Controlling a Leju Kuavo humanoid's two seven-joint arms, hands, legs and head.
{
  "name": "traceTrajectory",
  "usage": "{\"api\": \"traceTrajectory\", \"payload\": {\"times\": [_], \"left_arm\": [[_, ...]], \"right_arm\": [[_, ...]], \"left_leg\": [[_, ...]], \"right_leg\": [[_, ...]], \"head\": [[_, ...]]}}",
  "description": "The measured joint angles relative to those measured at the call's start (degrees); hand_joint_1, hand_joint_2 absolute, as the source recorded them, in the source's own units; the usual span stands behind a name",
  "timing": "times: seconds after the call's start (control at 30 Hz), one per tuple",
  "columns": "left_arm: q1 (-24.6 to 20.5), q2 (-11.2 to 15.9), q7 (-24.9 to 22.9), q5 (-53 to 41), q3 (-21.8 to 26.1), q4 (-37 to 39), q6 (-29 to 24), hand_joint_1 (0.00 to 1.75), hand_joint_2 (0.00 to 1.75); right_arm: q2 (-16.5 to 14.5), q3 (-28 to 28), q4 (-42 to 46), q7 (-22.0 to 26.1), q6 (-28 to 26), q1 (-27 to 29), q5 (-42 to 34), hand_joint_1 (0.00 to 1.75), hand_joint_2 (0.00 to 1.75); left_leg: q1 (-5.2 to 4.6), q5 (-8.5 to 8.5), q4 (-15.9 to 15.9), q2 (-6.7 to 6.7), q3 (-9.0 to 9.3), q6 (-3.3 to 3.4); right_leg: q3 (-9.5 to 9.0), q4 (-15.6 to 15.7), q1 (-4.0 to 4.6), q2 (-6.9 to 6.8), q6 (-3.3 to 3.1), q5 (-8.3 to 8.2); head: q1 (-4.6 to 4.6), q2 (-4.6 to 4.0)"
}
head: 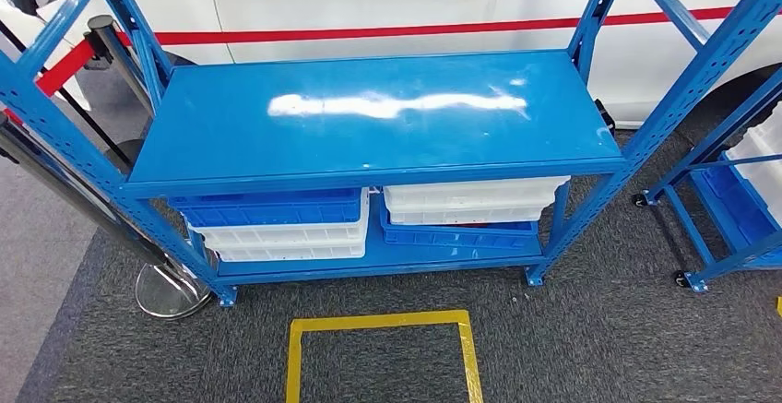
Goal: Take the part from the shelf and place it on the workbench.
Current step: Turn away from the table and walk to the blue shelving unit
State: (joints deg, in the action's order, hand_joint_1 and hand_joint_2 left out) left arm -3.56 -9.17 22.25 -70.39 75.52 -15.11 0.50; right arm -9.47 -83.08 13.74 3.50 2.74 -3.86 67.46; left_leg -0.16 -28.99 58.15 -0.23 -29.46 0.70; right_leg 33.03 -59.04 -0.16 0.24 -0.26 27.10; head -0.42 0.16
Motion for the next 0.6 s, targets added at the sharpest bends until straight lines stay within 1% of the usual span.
{"api": "traceTrajectory", "payload": {"times": [0.07, 0.1, 0.13, 0.2, 0.23, 0.27, 0.3, 0.37, 0.4, 0.43, 0.47, 0.5, 0.53, 0.57, 0.6], "left_arm": [[-0.06, 0.07, 0.05, -0.09, 0.01, -0.01, -0.04, 0.0, 0.0], [-0.07, 0.1, 0.05, -0.14, 0.01, -0.02, -0.08, 0.0, 0.0], [-0.04, 0.13, 0.05, -0.18, 0.02, -0.02, -0.11, 0.0, 0.0], [0.02, 0.13, 0.04, -0.24, 0.04, -0.02, -0.15, 0.0, 0.0], [0.06, 0.13, 0.04, -0.25, 0.04, -0.02, -0.15, 0.0, 0.0], [0.09, 0.13, 0.04, -0.26, 0.04, -0.02, -0.15, 0.0, 0.0], [0.11, 0.13, 0.04, -0.27, 0.05, -0.02, -0.15, 0.0, 0.0], [0.14, 0.14, 0.04, -0.27, 0.07, -0.02, -0.15, 0.0, 0.0], [0.13, 0.15, 0.04, -0.28, 0.09, -0.02, -0.15, 0.0, 0.0], [0.11, 0.15, 0.03, -0.29, 0.11, -0.02, -0.15, 0.0, 0.0], [0.1, 0.15, -0.01, -0.31, 0.13, -0.02, -0.16, 0.0, 0.0], [0.09, 0.15, -0.06, -0.34, 0.14, -0.02, -0.19, 0.0, 0.0], [0.12, 0.15, -0.16, -0.37, 0.16, -0.02, -0.23, 0.0, 0.0], [0.15, 0.15, -0.29, -0.39, 0.17, -0.02, -0.31, 0.0, 0.0], [0.16, 0.15, -0.47, -0.43, 0.19, -0.02, -0.42, 0.0, 0.0]], "right_arm": [[-0.13, 0.0, -0.01, -0.01, -0.03, 0.06, 0.03, 0.0, 0.0], [-0.18, -0.01, -0.01, -0.01, -0.05, 0.07, 0.04, 0.0, 0.0], [-0.24, -0.01, -0.01, -0.02, -0.07, 0.08, 0.06, 0.0, 0.0], [-0.23, -0.01, -0.01, -0.03, -0.01, 0.1, 0.1, 0.0, 0.0], [-0.23, 0.0, -0.01, -0.03, 0.04, 0.1, 0.13, 0.0, 0.0], [-0.24, 0.0, -0.01, -0.03, 0.07, 0.1, 0.15, 0.0, 0.0], [-0.25, 0.0, -0.01, -0.03, 0.09, 0.1, 0.18, 0.0, 0.0], [-0.28, 0.0, -0.01, -0.03, 0.1, 0.15, 0.19, 0.0, 0.0], [-0.3, 0.0, -0.01, -0.03, 0.06, 0.14, 0.19, 0.0, 0.0], [-0.3, 0.0, -0.01, -0.04, -0.02, 0.12, 0.2, 0.0, 0.0], [-0.3, 0.0, -0.01, -0.1, -0.16, 0.1, 0.23, 0.0, 0.0], [-0.3, 0.0, -0.01, -0.18, -0.34, 0.04, 0.3, 0.0, 0.44], [-0.3, 0.01, -0.01, -0.27, -0.48, 0.04, 0.44, 0.0, 0.87], [-0.3, 0.03, -0.01, -0.34, -0.6, 0.04, 0.61, 0.0, 1.31], [-0.3, 0.05, -0.01, -0.42, -0.66, 0.04, 0.78, 0.0, 1.75]], "left_leg": [[0.08, -0.64, 0.32, 0.03, 0.25, -0.61], [0.1, -1.66, 1.8, 0.03, -0.27, -0.95], [0.27, -3.21, 4.47, 0.02, -1.48, -1.28], [0.65, -6.59, 12.02, 0.02, -5.41, -1.92], [0.83, -7.29, 14.8, 0.03, -7.03, -2.16], [0.97, -6.8, 15.66, 0.03, -7.77, -2.32], [1.08, -5.12, 14.17, 0.03, -7.37, -2.39], [1.22, -0.49, 6.74, 0.02, -4.31, -2.22], [1.14, 1.02, 3.26, -0.01, -2.86, -1.99], [1.03, 1.74, 1.12, -0.05, -2.0, -1.69], [0.88, 1.72, 0.35, -0.1, -1.76, -1.35], [0.72, 1.69, 0.2, -0.12, -1.8, -1.0], [0.78, 1.82, 0.1, -0.11, -1.79, -0.55], [0.84, 1.97, -0.17, -0.07, -1.68, -0.13], [0.92, 2.13, -0.45, -0.02, -1.57, 0.35]], "right_leg": [[-0.53, 0.68, -0.32, 0.03, -0.51, -0.05], [-0.8, 1.06, -0.57, -0.02, -0.76, -0.11], [-1.02, 1.3, -0.7, -0.07, -0.96, -0.12], [-1.14, 1.37, -0.69, -0.1, -1.22, 0.06], [-1.21, 1.36, -0.69, -0.07, -1.25, 0.17], [-1.35, 1.35, -0.7, -0.02, -1.19, 0.3], [-1.6, 1.34, -0.73, 0.06, -1.07, 0.47], [-2.23, 1.33, -0.79, 0.17, -0.67, 0.89], [-2.41, 1.23, -0.72, 0.2, -0.39, 1.09], [-2.44, 1.17, -0.67, 0.21, -0.07, 1.2], [-2.37, 1.16, -0.62, 0.22, 0.25, 1.23], [-2.34, 1.19, -0.57, 0.23, 0.6, 1.21], [-2.36, 1.26, -0.62, 0.23, 0.94, 1.25], [-2.3, 0.95, -0.66, 0.18, 1.23, 1.58], [-1.82, -0.21, -0.7, 0.13, 1.48, 2.44]], "head": [[-0.06, 0.0], [-0.19, 0.0], [-0.34, 0.0], [-0.57, -0.01], [-0.57, -0.01], [-0.57, -0.01], [-0.58, 0.0], [-0.58, -0.01], [-0.58, -0.01], [-0.55, -0.01], [-0.54, 0.0], [-0.49, 0.0], [-0.48, 0.0], [-0.44, 0.0], [-0.37, 0.01]]}}
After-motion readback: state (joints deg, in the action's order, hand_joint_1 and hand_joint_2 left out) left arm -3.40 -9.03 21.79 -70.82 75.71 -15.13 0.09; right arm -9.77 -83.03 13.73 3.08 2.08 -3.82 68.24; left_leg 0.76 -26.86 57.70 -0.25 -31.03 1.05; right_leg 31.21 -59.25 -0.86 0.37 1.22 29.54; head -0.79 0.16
